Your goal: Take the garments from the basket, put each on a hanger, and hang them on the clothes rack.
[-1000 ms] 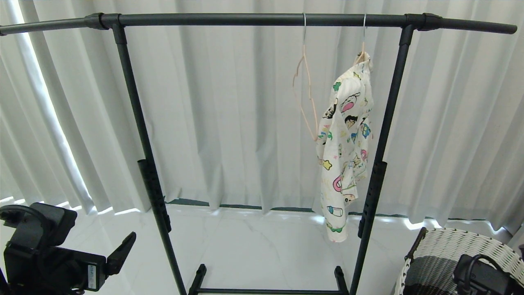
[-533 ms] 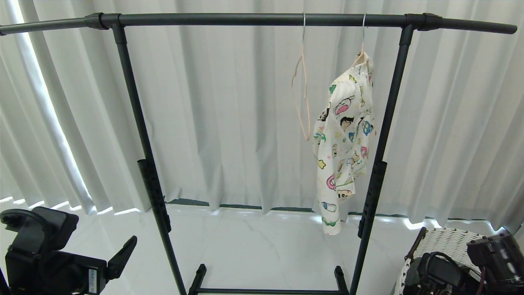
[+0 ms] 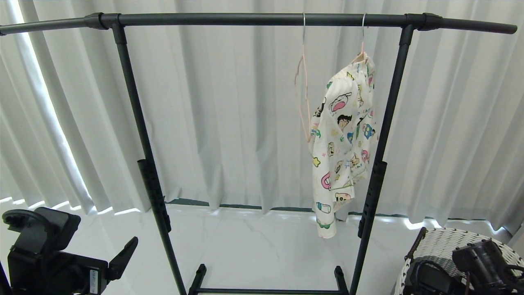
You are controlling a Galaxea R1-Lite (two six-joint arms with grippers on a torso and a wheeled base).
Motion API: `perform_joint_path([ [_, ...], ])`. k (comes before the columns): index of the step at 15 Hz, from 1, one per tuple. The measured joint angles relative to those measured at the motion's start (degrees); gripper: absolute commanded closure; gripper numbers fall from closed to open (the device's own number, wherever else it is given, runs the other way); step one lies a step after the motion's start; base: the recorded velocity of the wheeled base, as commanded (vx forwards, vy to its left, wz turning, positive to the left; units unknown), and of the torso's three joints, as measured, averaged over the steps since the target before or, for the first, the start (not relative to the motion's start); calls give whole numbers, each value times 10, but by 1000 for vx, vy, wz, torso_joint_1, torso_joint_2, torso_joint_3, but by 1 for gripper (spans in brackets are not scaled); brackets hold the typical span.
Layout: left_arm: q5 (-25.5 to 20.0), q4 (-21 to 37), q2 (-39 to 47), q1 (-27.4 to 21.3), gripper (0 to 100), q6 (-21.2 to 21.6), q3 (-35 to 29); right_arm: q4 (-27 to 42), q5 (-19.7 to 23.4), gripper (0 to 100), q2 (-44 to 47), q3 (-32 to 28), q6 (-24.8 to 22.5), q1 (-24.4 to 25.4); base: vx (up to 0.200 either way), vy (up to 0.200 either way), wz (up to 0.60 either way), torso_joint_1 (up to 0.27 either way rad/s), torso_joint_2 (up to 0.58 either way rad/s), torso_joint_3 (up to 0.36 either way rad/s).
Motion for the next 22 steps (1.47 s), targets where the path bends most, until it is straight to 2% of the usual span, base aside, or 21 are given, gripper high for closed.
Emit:
perform_joint_path([
  [4,0,0,1,0,0,1,0,1,1,0,3,13,1,57,0,0,0,0,0,0],
  [7,1,0,0,0,0,1,1,-4,-3,0,18,17,6,69,0,0,0,0,0,0],
  [9,1,0,0,0,0,1,1,-47,-7,0,37,17,32,69,0,0,0,0,0,0],
  [12,1,0,0,0,0,1,1,-101,-63,0,71,18,50,69,0,0,0,0,0,0],
  [15,2,0,-2,1,0,1,2,-105,-74,0,92,19,51,70,0,0,0,0,0,0],
  [17,2,0,-2,1,0,1,2,-106,-96,0,99,19,53,68,0,0,0,0,0,0],
  [18,2,0,-2,1,0,1,2,-108,-97,100,100,19,55,67,0,0,0,0,0,0],
  [22,2,0,-3,1,0,0,2,-133,-102,100,102,20,55,66,0,0,0,0,0,0],
])
